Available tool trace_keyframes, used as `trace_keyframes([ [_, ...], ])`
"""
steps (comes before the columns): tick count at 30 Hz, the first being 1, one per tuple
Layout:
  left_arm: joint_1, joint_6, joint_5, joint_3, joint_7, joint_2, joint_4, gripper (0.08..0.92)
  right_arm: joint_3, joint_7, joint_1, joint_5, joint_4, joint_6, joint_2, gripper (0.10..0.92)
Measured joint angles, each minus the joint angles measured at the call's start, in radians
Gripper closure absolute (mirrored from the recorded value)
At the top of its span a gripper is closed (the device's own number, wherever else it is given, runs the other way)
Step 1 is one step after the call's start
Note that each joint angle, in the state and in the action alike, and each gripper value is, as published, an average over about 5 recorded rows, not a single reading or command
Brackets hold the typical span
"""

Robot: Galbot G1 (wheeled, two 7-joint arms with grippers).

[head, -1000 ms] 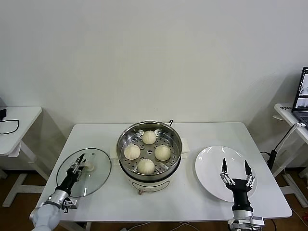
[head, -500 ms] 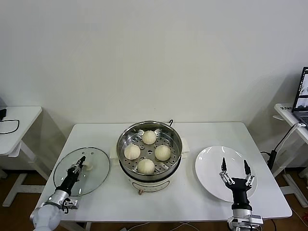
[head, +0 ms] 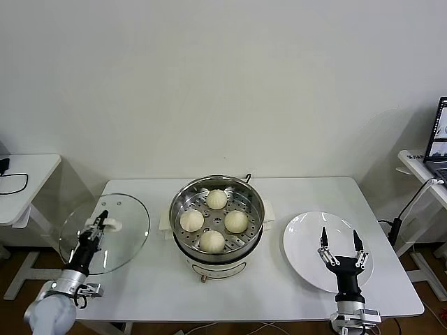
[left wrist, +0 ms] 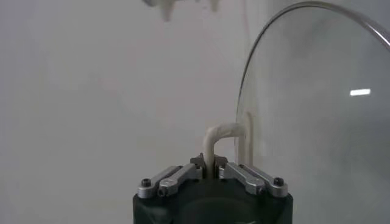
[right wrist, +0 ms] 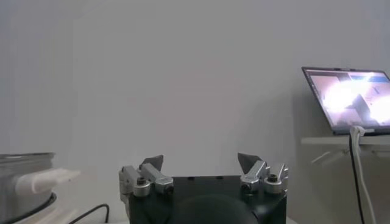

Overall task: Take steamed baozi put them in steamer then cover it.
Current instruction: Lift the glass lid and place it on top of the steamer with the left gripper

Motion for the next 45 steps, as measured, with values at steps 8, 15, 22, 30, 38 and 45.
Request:
trace_keyframes([
  [8, 0.051, 0.152, -0.11, 0.03, 0.118, 0.049, -0.206, 0.809, -0.001, 0.0, 0.007, -0.001, -0.003, -0.001, 0.005, 0.203],
  [15, 0.058, 0.276, -0.161, 0.121, 0.234, 0.096, -0.363, 0.809, 0.008, 0.0, 0.007, -0.002, -0.009, 0.001, 0.007, 0.203],
  [22, 0.035, 0.395, -0.174, 0.251, 0.346, 0.143, -0.475, 0.809, 0.016, -0.001, 0.009, -0.002, -0.016, 0.001, 0.008, 0.203],
  [30, -0.032, 0.559, -0.146, 0.424, 0.46, 0.177, -0.554, 0.809, 0.017, -0.002, 0.016, -0.005, -0.024, 0.001, 0.013, 0.203],
  [38, -0.129, 0.711, -0.111, 0.612, 0.526, 0.166, -0.568, 0.809, 0.024, -0.002, 0.014, -0.012, -0.031, 0.001, 0.019, 0.203],
  [45, -0.201, 0.793, -0.069, 0.754, 0.546, 0.121, -0.542, 0.809, 0.032, -0.002, 0.013, -0.018, -0.036, 0.001, 0.023, 0.203],
])
